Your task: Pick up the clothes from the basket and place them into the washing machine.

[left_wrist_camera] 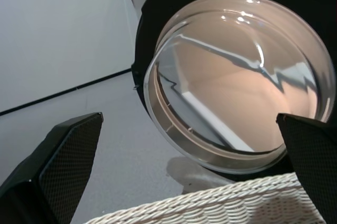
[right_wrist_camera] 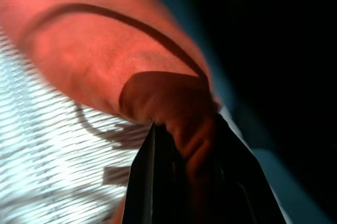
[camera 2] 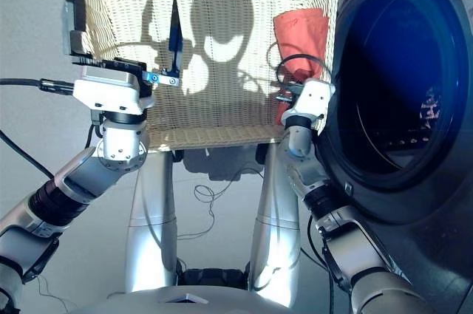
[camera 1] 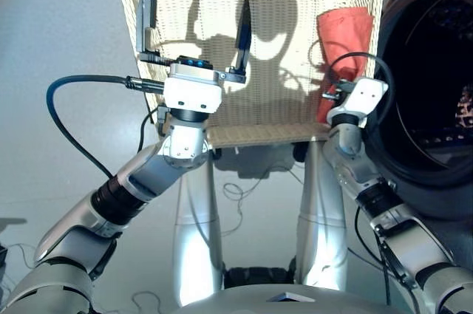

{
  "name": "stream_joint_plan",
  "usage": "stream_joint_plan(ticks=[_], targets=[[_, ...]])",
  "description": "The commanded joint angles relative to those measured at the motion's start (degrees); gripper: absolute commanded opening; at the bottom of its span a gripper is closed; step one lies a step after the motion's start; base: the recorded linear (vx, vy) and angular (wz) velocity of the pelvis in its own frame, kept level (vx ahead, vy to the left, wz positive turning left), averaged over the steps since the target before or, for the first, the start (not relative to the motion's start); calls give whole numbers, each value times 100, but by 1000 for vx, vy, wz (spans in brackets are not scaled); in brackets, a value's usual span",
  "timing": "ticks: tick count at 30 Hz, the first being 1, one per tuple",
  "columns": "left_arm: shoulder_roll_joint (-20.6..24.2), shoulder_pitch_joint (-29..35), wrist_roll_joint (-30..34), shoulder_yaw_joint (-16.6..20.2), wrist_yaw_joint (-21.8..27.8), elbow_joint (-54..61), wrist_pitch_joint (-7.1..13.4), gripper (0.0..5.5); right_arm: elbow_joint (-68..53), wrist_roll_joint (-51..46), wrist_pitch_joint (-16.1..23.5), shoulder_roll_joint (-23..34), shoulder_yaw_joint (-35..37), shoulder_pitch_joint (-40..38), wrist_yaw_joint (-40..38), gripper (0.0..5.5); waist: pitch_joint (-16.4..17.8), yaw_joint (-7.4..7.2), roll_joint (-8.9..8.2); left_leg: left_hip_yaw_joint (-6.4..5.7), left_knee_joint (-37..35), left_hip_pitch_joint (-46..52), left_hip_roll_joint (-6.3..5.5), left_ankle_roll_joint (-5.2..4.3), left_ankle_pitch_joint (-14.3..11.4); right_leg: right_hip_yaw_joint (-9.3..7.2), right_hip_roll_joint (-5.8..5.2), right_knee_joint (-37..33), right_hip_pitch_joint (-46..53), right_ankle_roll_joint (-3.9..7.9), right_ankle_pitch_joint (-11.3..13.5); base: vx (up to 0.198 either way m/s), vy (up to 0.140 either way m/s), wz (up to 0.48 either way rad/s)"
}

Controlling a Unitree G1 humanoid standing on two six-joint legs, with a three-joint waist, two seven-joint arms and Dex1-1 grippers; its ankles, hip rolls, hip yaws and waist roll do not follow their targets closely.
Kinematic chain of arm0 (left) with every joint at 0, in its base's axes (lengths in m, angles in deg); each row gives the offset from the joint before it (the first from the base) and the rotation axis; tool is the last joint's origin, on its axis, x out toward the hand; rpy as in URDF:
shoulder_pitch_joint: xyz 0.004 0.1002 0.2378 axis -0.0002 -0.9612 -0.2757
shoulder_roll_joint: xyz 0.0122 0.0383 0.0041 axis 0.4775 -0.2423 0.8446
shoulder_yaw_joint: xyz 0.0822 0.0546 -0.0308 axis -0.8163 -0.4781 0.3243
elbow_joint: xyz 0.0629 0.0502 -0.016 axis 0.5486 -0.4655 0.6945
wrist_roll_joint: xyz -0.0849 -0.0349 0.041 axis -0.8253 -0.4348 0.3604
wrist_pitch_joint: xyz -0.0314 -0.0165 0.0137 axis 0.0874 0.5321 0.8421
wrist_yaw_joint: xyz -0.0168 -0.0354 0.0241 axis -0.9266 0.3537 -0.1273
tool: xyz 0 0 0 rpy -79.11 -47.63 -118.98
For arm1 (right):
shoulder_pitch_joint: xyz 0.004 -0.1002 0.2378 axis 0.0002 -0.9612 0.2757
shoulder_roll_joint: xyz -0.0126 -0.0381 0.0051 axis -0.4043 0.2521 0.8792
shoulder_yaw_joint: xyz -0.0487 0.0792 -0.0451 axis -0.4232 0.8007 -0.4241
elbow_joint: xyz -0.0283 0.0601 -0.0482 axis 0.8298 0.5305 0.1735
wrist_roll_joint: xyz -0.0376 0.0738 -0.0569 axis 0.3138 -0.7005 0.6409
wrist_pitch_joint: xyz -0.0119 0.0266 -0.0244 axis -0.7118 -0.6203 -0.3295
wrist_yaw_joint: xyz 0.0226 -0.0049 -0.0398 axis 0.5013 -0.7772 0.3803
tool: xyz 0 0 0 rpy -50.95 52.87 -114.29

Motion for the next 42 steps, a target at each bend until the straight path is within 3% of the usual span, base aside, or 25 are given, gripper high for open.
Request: stream_joint_plan(ticks=[1,4,5,6,8,17,21,29,30,31,32,39,42], targets=[[148,94,255,44,-283,643,278,550,-476,390,736,38,976,-179,-1077,0,-85,-180,88,467,-222,232,-47,213,13,-164,118,-287,-123,-69,326,0,0,0],[200,100,332,30,-384,690,278,550,-336,975,586,74,1448,-87,-1949,0,-85,-186,100,467,-225,249,-45,219,-12,-166,124,-297,-100,-73,310,19,3,-8],[195,105,346,-6,-413,694,279,550,-193,1102,487,91,1546,-23,-2177,0,-85,-169,114,450,-185,343,-50,203,-134,-160,127,-254,-1,-55,193,0,0,0],[204,170,373,0,-442,718,284,550,-54,1229,404,131,1663,122,-2441,0,-85,-160,123,462,-237,246,-52,220,-2,-168,128,-321,-84,-79,314,0,0,0],[187,230,403,-40,-514,713,285,550,245,1460,214,214,1822,360,-2865,0,-85,-133,149,456,-236,237,-50,217,-6,-171,121,-328,-83,-84,301,-37,-4,-3],[111,507,492,-249,-648,639,370,550,2179,1528,-375,1262,2189,1486,-3621,0,-85,4,247,392,-172,247,-87,200,-43,-200,97,-245,-51,-76,275,0,0,0],[163,625,477,-406,-601,619,450,550,3359,1231,-688,1873,1960,2035,-3356,0,-85,103,296,377,-165,253,-91,183,-38,-223,69,-230,-26,-68,279,0,0,0],[248,862,203,-659,-209,559,516,550,5293,268,-1208,2863,1059,3002,-1743,0,-85,201,391,365,-91,181,-90,139,-33,-235,21,-149,-70,-68,294,0,0,0],[310,853,96,-665,-23,568,526,550,5521,-158,-1286,3009,984,3141,-1240,0,-85,223,395,358,-66,173,-101,132,-39,-232,15,-143,-70,-66,302,0,0,0],[306,847,86,-646,-10,576,521,550,5581,-201,-1270,3033,941,3191,-1181,67,-85,216,405,358,-62,166,-100,131,-41,-232,16,-141,-76,-66,302,0,0,0],[362,808,36,-643,72,621,504,550,5743,-336,-1282,3145,945,3316,-1062,550,-85,223,408,367,-74,179,-94,124,-41,-240,9,-140,-69,-67,295,0,0,0],[471,686,12,-490,328,713,420,550,5759,-491,-1183,3093,847,3325,-740,550,-85,192,388,393,-99,206,-77,116,-33,-233,8,-182,-37,-78,296,0,0,0],[400,630,-39,-404,381,714,448,550,5426,-629,-912,2845,873,3186,-639,550,-85,164,366,413,-117,225,-76,122,-33,-232,25,-206,-33,-90,300,0,0,0]])
